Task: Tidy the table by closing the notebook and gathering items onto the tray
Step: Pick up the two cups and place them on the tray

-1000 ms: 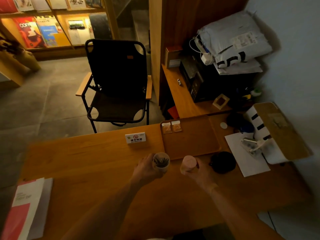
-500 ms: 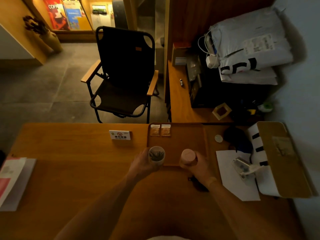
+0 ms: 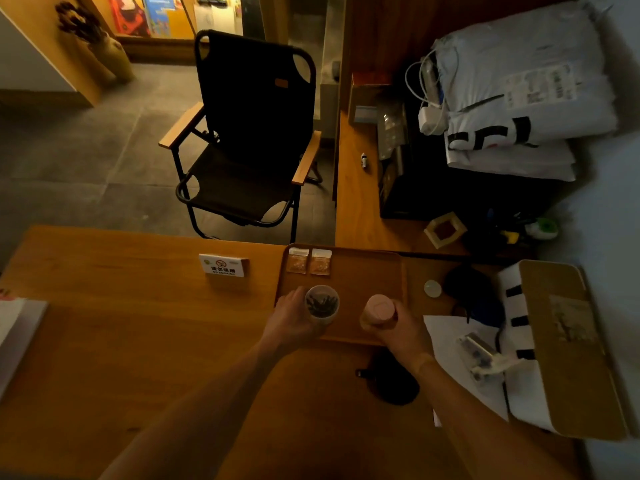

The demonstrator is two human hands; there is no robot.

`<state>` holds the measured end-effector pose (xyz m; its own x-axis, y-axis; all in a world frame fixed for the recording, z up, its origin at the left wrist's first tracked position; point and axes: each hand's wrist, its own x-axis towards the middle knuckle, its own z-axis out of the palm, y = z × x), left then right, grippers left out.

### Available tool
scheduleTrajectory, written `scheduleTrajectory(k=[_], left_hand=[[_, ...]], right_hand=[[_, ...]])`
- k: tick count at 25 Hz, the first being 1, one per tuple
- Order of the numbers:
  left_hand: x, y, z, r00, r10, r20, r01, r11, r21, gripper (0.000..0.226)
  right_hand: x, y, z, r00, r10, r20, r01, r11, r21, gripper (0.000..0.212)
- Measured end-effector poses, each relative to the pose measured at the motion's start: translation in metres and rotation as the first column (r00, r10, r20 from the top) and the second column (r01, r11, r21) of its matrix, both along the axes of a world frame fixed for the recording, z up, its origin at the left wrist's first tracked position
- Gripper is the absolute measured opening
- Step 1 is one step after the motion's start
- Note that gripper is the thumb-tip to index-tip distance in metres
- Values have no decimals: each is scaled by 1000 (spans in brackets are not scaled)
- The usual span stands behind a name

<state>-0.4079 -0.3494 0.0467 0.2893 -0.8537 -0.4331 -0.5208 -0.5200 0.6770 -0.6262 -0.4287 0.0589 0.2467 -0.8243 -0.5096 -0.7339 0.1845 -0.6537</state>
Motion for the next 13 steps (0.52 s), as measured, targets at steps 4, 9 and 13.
scheduleTrajectory(k=[4,9,13], left_hand=[[-3,-17,-17,1000,-21,20,21,999,-27,70],[-2,-48,-40,992,-56,108,66,994,-88,71],[-4,-71,-56,985,-59,162,83,986,-148,74]], right_hand=[[1,-13,-16,999,-29,-14,28,999,-22,62],[7,-36,-42,996,-82,-21,80,993,-87,61],[12,-53,-64,996,-90,-3,89,988,-130,60]])
